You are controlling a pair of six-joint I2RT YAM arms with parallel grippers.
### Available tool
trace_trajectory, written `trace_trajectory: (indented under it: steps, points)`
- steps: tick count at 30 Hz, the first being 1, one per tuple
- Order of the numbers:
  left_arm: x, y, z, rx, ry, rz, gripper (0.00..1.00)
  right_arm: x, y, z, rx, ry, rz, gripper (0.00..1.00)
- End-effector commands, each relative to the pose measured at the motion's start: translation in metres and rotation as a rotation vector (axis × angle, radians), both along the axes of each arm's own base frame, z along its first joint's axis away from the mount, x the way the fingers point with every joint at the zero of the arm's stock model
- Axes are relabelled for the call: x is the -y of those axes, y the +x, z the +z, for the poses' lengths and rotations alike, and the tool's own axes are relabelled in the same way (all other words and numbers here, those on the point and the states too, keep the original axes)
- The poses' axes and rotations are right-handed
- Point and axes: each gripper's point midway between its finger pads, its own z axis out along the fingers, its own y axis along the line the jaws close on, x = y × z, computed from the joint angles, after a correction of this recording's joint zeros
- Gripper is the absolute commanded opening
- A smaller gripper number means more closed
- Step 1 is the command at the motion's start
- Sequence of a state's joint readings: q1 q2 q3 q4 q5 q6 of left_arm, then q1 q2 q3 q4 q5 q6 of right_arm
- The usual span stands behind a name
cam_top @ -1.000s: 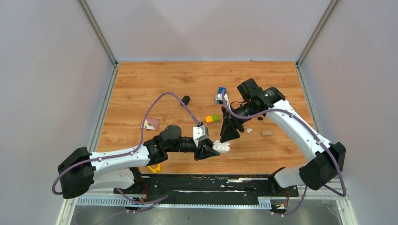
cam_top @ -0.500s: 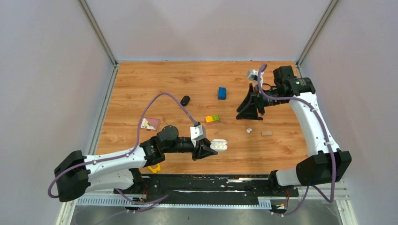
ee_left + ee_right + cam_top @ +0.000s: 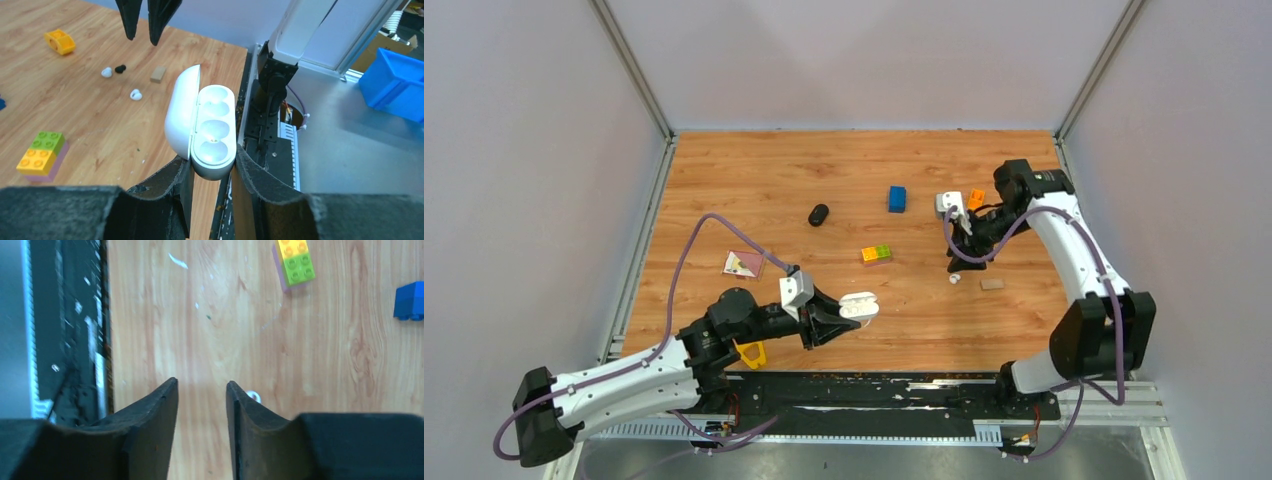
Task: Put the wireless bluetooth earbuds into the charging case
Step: Pick up the earbud from the center of the board.
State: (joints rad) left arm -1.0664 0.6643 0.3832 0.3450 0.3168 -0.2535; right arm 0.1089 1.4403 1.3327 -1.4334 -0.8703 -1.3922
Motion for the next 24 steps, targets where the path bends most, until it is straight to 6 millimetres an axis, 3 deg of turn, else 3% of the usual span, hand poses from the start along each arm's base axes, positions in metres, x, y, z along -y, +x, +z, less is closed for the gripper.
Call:
trace_trajectory:
  steps: [1,5,11,19,24]
  points:
    - [-0.007,0.005,-0.006,-0.035,-0.009,0.054,0.0,0.029,0.026,-0.041,0.06,-0.226,0.142,0.35]
    - [-0.009,0.004,-0.005,-0.031,-0.004,0.059,0.0,0.042,0.041,-0.074,0.061,-0.309,0.15,0.41]
    - [-0.013,0.003,-0.002,-0.019,0.0,0.056,0.0,0.037,0.067,-0.09,0.039,-0.317,0.133,0.43]
    - [-0.02,0.003,0.008,0.0,-0.021,0.077,0.0,0.037,0.088,-0.128,0.063,-0.488,0.219,0.34]
    - [-0.023,0.002,0.009,0.004,-0.023,0.081,0.0,0.034,0.098,-0.138,0.075,-0.523,0.239,0.33]
